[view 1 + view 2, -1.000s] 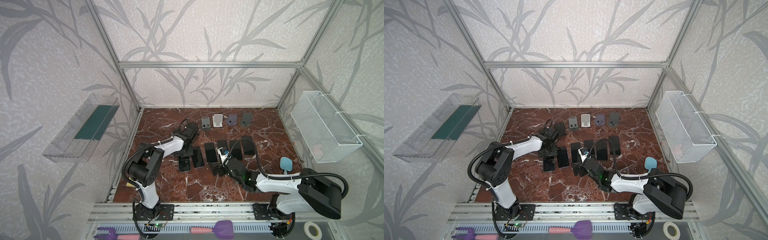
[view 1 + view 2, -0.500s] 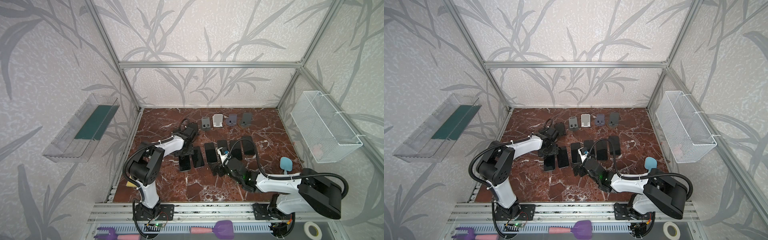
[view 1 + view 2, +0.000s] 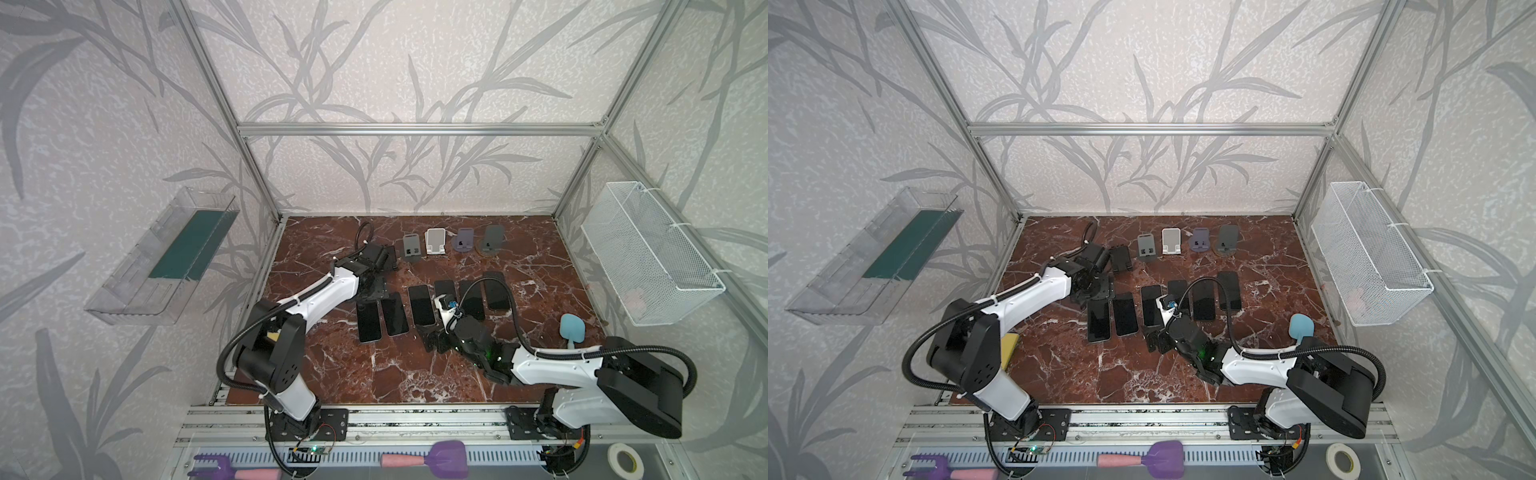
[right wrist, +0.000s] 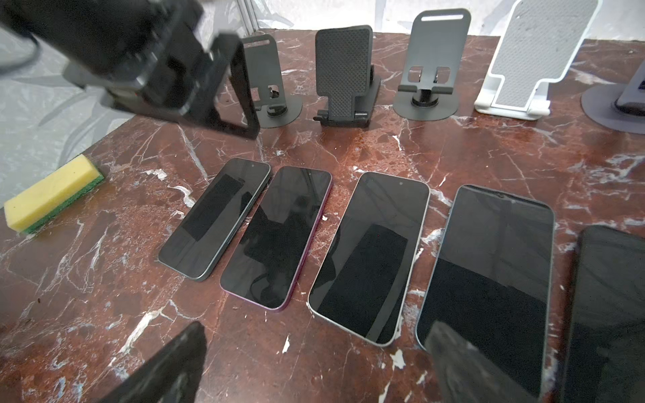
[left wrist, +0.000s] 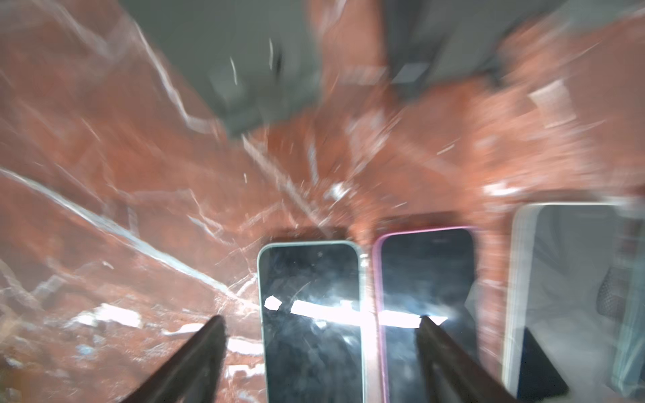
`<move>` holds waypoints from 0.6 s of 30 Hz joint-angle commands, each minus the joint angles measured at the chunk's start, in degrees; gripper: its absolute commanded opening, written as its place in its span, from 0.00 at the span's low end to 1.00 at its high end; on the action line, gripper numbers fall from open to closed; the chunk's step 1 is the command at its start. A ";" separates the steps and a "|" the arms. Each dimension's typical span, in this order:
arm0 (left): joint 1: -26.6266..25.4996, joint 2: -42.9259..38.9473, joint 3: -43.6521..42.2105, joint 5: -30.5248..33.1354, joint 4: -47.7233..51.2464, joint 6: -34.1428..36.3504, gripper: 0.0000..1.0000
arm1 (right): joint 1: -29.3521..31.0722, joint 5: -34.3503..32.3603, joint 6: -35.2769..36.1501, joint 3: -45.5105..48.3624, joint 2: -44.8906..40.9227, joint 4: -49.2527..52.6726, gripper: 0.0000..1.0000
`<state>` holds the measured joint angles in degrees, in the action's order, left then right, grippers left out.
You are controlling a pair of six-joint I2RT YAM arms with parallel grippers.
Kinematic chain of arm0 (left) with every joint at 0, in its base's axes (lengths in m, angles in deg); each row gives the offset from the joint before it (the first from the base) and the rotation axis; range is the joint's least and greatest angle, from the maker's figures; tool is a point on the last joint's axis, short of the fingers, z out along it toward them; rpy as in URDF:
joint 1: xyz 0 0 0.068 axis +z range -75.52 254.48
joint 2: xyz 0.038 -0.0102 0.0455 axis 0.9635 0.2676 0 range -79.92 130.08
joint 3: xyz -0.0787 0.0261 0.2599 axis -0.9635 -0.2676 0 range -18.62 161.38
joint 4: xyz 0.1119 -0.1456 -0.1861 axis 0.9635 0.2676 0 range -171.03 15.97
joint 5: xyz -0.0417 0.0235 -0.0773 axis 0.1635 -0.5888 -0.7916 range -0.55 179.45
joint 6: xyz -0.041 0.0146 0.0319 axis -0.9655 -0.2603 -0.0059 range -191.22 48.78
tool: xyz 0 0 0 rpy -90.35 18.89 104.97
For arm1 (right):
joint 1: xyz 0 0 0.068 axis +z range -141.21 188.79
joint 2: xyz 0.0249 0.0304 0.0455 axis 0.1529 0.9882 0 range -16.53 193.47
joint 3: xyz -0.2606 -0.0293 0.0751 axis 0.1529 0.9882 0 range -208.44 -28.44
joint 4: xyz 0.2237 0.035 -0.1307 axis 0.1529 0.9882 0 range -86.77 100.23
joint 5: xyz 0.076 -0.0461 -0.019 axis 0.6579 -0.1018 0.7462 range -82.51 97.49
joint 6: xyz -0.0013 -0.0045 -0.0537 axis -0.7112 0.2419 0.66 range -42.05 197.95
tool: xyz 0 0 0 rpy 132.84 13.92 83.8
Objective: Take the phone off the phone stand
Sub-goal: 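Open the left gripper and draw the left arm back toward its base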
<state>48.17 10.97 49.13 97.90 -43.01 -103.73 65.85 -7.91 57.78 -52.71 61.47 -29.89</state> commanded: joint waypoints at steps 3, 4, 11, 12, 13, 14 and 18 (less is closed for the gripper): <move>-0.50 -14.40 1.33 0.03 0.11 3.30 0.99 | 0.17 -0.80 -0.68 -0.65 -0.12 -0.72 0.98; -0.93 -17.66 -0.03 0.32 -1.66 3.53 0.99 | 0.21 -0.95 -0.91 -0.60 -0.26 -0.74 0.98; -2.16 -38.26 -22.42 22.00 -25.68 2.77 0.99 | 0.20 -2.04 -0.93 -0.45 -0.30 -0.80 0.98; -2.16 -39.93 -25.52 24.34 -29.35 3.88 0.99 | 0.20 -2.02 -1.06 -0.40 -0.40 -0.72 0.98; -2.14 -41.24 -28.04 27.04 -32.30 5.09 0.99 | 0.19 -1.94 -1.18 -0.34 -0.41 -0.71 0.98; -2.16 -42.22 -30.94 29.16 -35.95 7.60 0.99 | 0.17 -1.83 -1.20 -0.34 -0.30 -0.79 0.98; -2.15 -44.64 -45.42 30.57 -62.02 28.83 0.99 | 0.16 -1.84 -1.19 -0.60 0.14 -0.64 0.98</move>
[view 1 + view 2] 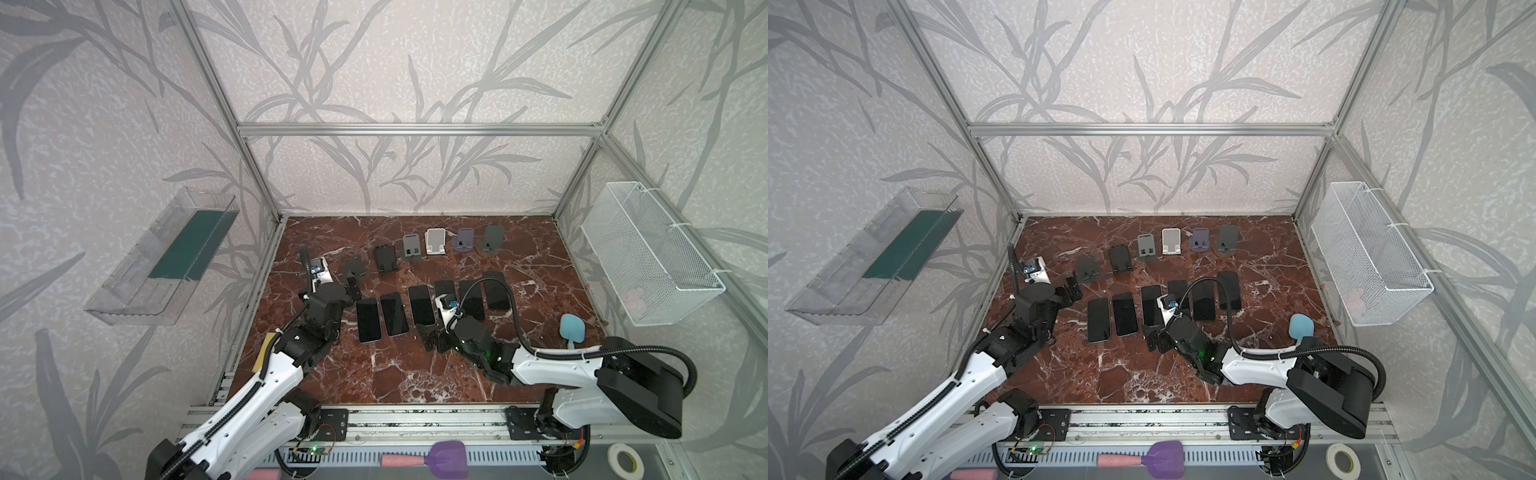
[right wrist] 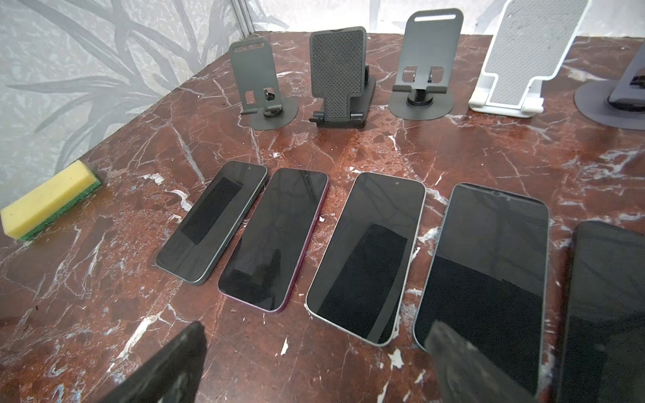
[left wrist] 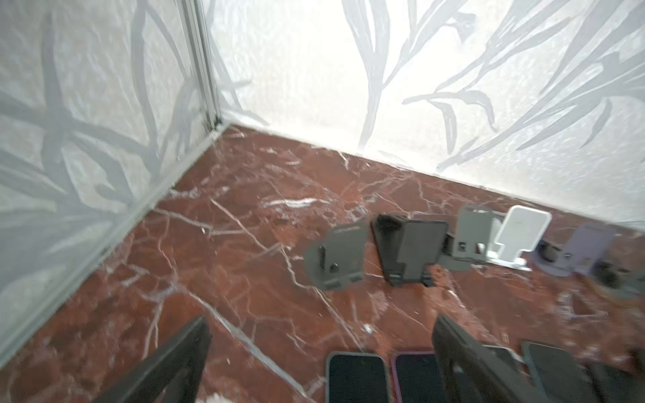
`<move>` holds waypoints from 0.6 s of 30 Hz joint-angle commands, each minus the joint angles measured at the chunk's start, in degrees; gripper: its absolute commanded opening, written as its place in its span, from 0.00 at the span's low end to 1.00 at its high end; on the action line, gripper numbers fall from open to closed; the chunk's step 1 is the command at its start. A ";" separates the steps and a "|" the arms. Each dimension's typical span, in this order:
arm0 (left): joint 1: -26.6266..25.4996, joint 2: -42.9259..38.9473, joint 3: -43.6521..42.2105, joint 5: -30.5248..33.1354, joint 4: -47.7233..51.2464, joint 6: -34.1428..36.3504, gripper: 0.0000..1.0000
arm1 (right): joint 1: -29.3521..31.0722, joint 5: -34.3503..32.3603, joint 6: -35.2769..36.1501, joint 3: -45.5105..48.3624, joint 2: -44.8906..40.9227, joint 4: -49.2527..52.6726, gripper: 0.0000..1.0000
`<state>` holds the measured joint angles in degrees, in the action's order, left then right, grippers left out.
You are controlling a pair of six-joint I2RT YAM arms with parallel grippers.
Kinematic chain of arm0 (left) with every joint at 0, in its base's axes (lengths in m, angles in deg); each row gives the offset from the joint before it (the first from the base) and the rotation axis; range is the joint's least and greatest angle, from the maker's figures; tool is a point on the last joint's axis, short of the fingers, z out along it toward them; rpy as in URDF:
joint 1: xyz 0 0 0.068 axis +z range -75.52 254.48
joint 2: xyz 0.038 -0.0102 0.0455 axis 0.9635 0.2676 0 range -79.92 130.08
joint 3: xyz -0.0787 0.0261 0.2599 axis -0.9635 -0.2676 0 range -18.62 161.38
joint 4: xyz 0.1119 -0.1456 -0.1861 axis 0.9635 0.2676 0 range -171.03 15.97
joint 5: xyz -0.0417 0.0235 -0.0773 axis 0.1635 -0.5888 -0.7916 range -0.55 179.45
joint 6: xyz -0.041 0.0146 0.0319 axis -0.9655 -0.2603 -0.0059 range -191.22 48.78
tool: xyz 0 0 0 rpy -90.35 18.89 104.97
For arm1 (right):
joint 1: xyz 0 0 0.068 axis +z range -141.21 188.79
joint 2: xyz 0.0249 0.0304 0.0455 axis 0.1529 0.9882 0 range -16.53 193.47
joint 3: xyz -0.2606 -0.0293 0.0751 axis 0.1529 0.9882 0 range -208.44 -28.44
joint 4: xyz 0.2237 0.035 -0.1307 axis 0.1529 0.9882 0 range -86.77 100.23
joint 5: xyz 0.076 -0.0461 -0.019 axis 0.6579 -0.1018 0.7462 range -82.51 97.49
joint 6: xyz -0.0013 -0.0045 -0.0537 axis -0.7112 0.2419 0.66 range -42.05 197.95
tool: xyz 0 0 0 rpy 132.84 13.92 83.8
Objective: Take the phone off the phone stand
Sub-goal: 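Open the left gripper and draw the left arm back toward its base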
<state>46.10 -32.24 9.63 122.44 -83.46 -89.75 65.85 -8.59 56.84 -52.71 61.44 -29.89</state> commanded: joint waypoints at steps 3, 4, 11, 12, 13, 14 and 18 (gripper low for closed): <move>0.17 1.22 -12.42 10.35 -35.51 20.66 0.99 | 0.18 -1.11 -0.34 -0.62 0.25 -0.54 0.98; 0.22 2.19 -13.47 10.60 -37.80 23.43 0.99 | 0.17 -1.13 -0.35 -0.67 0.25 -0.59 0.98; 14.27 14.89 -18.41 3.52 -48.49 21.58 0.99 | 0.16 -2.54 0.19 -1.44 0.51 1.13 0.98; 16.96 17.56 -19.46 0.50 -51.03 19.12 0.99 | 0.18 -2.80 0.35 -1.48 0.50 1.30 0.98; 18.92 20.50 -20.72 -2.98 -54.66 18.41 0.99 | 0.18 -2.89 0.44 -1.57 0.35 1.54 0.98; 19.93 23.43 -21.54 -4.09 -59.88 18.49 0.99 | 0.20 -2.86 0.45 -1.50 0.12 1.65 0.98; 23.21 36.22 -23.63 -7.49 -78.24 16.34 0.99 | 0.19 -3.85 0.75 -1.21 -0.24 1.32 0.98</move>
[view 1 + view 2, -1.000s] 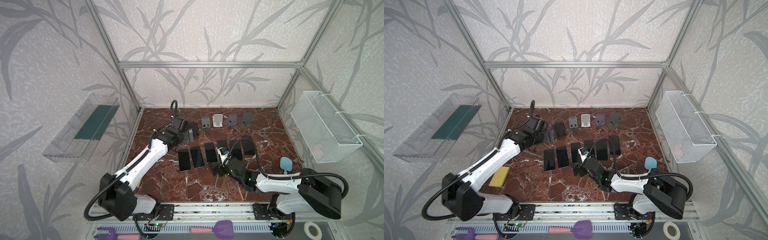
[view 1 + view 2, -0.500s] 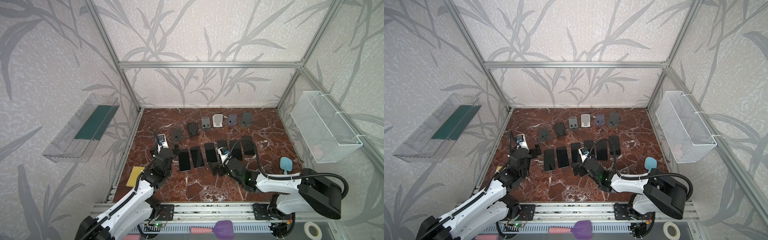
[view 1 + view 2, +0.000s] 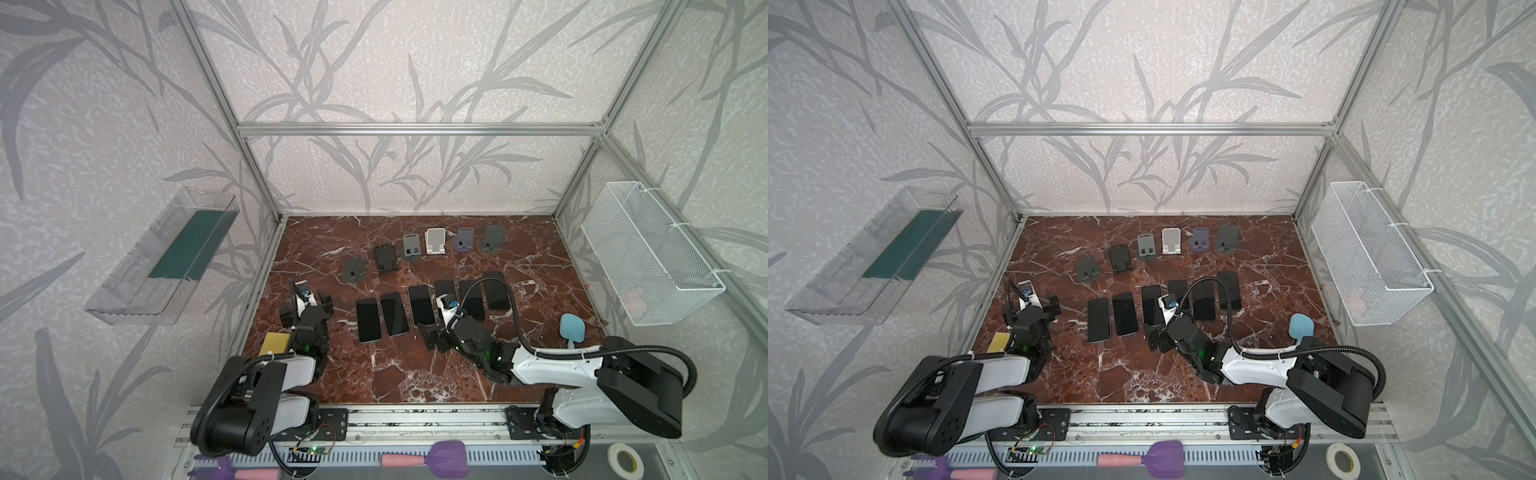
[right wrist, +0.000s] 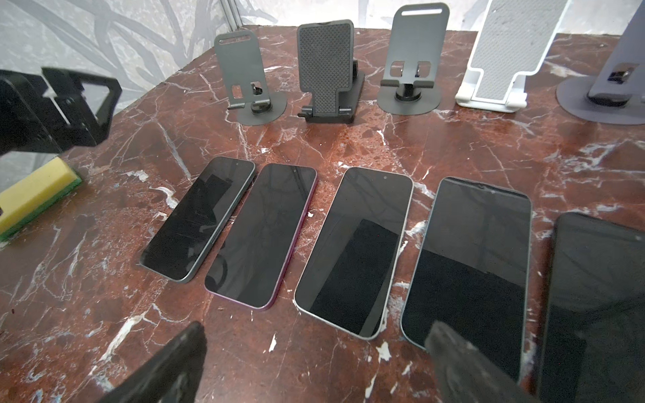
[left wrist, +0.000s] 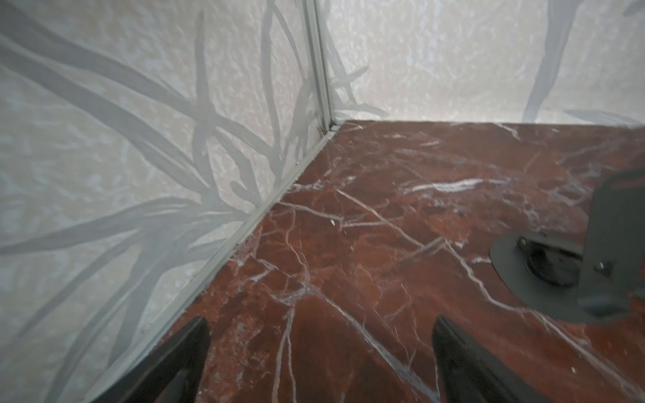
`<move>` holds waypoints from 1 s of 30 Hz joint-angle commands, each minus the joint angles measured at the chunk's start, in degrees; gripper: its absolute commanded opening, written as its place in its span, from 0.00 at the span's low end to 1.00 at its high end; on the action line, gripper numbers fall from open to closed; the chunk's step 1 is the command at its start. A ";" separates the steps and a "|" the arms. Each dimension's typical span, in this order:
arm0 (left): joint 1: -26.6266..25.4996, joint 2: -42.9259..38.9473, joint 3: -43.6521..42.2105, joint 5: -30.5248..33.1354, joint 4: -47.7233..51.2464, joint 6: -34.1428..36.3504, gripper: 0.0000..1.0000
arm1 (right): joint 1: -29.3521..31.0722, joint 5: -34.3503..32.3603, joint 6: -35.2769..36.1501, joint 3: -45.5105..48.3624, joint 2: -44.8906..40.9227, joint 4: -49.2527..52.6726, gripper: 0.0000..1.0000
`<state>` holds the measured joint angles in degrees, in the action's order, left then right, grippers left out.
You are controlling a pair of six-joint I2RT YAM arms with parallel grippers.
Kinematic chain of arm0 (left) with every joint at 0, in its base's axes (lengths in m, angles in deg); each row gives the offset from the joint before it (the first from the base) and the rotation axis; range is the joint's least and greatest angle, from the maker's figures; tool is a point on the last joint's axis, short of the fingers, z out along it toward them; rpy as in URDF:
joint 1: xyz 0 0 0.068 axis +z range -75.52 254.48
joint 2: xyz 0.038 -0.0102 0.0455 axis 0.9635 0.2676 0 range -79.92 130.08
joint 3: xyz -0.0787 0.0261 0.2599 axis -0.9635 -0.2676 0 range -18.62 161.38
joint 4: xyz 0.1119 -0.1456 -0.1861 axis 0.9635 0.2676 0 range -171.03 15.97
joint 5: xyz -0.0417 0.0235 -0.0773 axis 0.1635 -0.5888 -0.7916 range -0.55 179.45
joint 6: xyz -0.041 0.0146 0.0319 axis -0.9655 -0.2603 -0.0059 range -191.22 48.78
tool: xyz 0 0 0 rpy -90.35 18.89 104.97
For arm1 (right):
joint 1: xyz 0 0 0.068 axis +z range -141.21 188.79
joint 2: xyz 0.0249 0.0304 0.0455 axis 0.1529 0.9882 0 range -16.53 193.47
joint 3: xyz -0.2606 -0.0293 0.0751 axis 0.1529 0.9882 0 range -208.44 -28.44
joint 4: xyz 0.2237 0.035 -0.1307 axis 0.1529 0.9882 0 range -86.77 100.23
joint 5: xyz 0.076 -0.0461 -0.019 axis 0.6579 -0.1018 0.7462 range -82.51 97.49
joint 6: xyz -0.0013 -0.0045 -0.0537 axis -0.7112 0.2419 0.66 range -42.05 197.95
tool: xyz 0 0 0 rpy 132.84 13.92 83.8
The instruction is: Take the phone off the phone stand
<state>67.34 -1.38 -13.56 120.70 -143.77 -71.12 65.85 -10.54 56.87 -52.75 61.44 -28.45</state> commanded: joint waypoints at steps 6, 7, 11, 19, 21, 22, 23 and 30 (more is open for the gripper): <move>3.03 10.72 10.74 -15.37 -2.13 0.78 0.99 | 0.19 -1.46 0.68 -1.35 0.29 -0.20 0.98; 3.51 9.14 13.03 -15.89 4.98 0.06 0.99 | 0.17 -1.85 0.99 -1.45 0.36 -0.22 0.98; 6.08 12.00 15.38 -21.44 4.87 0.04 0.99 | 0.21 -3.19 1.60 -1.14 0.23 -0.88 0.98; 6.15 11.79 15.43 -20.64 5.54 -0.20 0.99 | 0.19 -7.61 4.14 0.49 0.14 -4.26 0.98; 6.13 11.43 15.68 -20.72 6.78 -0.49 0.99 | 0.16 -9.34 4.78 0.57 0.65 -4.74 0.98; 6.10 11.58 15.64 -20.72 6.44 -0.40 0.99 | 0.17 -10.10 4.91 0.67 0.85 -5.02 0.98; 6.10 11.63 15.60 -20.70 6.05 -0.31 0.99 | 0.18 -10.36 4.91 0.67 0.78 -5.22 0.98; 6.13 11.53 15.60 -20.74 6.28 -0.36 0.99 | 0.16 -11.15 4.31 2.08 -0.78 -6.86 0.98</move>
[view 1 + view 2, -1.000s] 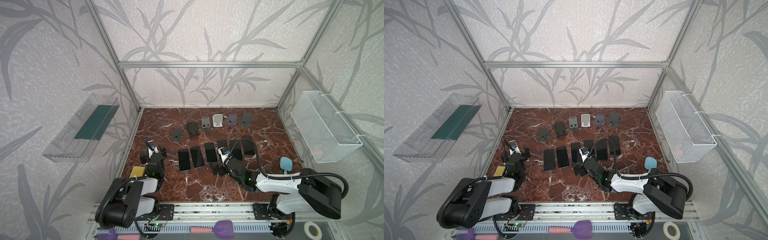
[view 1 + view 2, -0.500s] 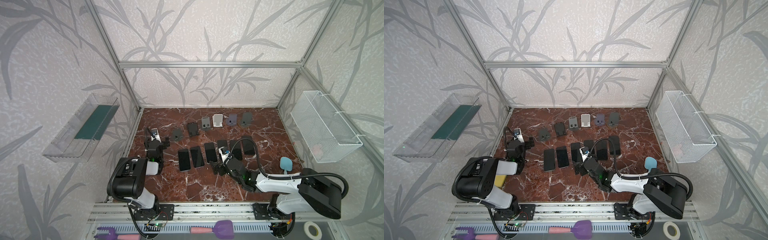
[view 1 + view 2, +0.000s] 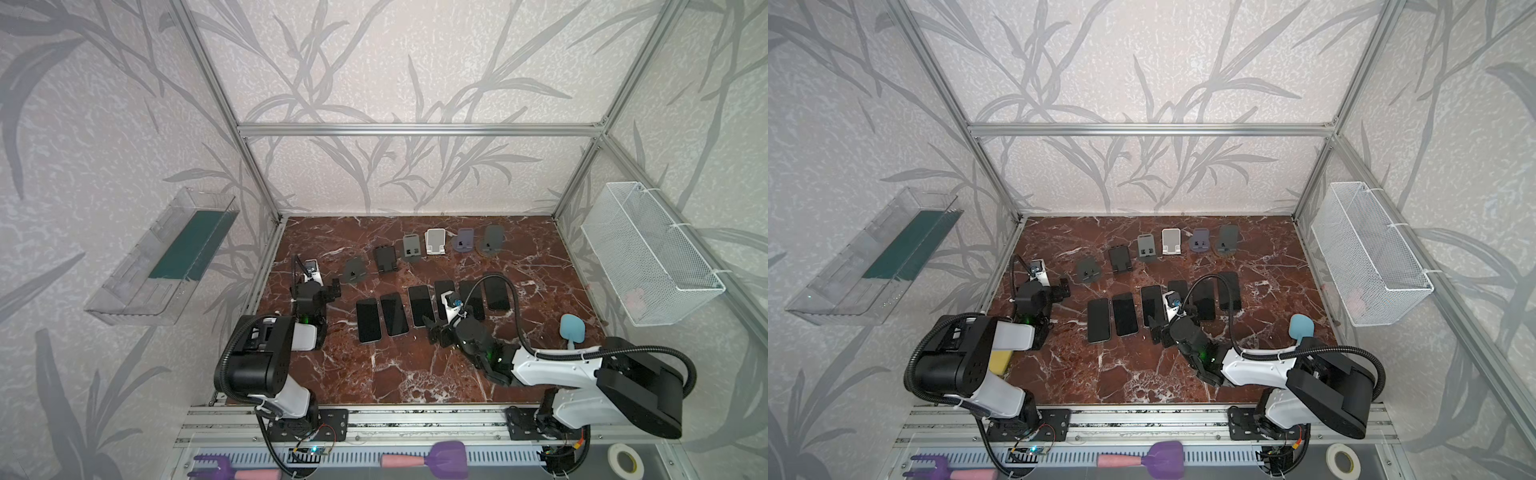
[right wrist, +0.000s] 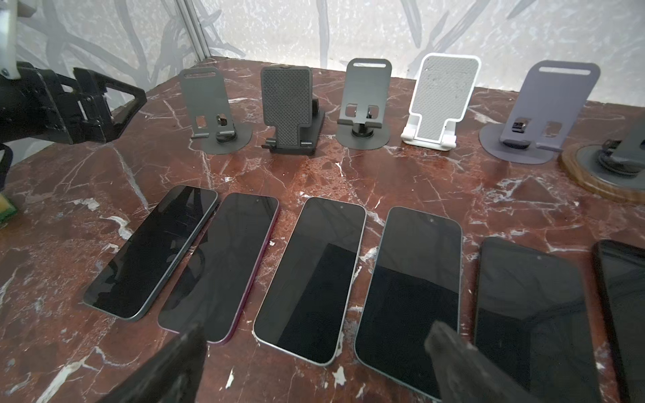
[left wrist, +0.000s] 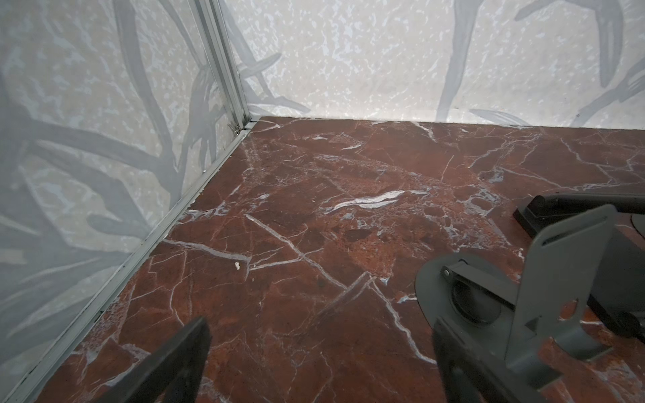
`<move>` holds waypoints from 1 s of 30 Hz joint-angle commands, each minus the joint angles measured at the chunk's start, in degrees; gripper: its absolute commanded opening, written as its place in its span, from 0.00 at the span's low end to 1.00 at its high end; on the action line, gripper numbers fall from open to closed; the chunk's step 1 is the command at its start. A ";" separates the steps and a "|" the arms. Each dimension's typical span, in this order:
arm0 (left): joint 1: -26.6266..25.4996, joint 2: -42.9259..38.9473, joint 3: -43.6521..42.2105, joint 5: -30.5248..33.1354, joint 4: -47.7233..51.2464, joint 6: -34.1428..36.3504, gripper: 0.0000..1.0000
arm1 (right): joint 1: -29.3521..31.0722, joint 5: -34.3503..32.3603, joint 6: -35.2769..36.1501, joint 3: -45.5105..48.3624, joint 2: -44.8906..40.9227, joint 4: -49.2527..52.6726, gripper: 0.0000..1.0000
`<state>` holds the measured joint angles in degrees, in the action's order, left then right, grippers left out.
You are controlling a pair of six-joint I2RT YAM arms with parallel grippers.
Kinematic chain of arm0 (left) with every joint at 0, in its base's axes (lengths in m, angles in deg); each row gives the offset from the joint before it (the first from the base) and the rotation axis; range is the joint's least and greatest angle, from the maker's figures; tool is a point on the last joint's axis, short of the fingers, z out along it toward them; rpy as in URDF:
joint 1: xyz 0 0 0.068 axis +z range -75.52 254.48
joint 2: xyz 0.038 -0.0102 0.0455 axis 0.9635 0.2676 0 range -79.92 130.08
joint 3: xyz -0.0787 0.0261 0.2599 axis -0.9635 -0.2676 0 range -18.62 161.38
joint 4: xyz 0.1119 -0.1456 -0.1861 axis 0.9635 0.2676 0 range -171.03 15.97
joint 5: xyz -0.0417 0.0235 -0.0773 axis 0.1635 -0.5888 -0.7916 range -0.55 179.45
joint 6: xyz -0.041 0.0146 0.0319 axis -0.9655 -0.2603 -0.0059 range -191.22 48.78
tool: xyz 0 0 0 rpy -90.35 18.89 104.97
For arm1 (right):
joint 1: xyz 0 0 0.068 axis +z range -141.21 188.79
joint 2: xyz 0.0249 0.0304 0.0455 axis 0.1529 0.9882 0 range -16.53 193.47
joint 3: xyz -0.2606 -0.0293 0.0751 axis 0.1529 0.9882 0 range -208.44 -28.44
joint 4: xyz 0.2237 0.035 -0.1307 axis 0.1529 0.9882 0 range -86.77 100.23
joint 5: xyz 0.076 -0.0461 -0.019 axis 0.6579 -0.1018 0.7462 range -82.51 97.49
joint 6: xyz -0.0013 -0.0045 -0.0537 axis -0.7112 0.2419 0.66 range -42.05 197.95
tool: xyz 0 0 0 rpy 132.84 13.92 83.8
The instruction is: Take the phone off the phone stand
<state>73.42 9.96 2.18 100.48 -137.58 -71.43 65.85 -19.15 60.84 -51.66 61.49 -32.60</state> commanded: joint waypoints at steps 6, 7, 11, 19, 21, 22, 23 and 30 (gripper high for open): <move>0.05 0.21 -0.10 -0.44 0.16 -0.05 0.99 | 0.17 -3.37 0.51 1.20 -1.28 -2.81 0.98; 0.06 0.16 -0.14 -0.48 0.14 -0.03 0.99 | 0.16 -3.59 0.94 1.25 -1.42 -2.92 0.98; 0.05 0.21 -0.14 -0.44 0.13 0.00 0.99 | 0.16 -5.27 2.33 1.83 -2.74 -3.27 0.98; 0.08 0.26 -0.14 -0.54 0.10 -0.05 0.99 | 0.19 -7.24 5.44 1.30 -0.88 -3.96 1.00; 0.06 0.19 -0.14 -0.52 0.06 -0.01 0.99 | 0.16 -8.18 5.93 1.69 -1.19 -4.91 1.00; 0.06 0.25 -0.14 -0.48 0.13 0.02 0.99 | 0.17 -8.66 6.27 1.86 -1.58 -5.11 1.00; 0.08 0.22 -0.14 -0.49 0.05 -0.05 0.99 | 0.17 -9.00 6.42 2.02 -1.77 -5.20 1.00; 0.01 0.26 -0.14 -0.50 0.09 0.01 0.99 | 0.19 -9.18 5.50 2.05 0.18 -7.55 1.00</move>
<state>73.42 9.96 2.18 100.28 -137.56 -71.43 65.85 -27.21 66.13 -49.61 60.98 -37.65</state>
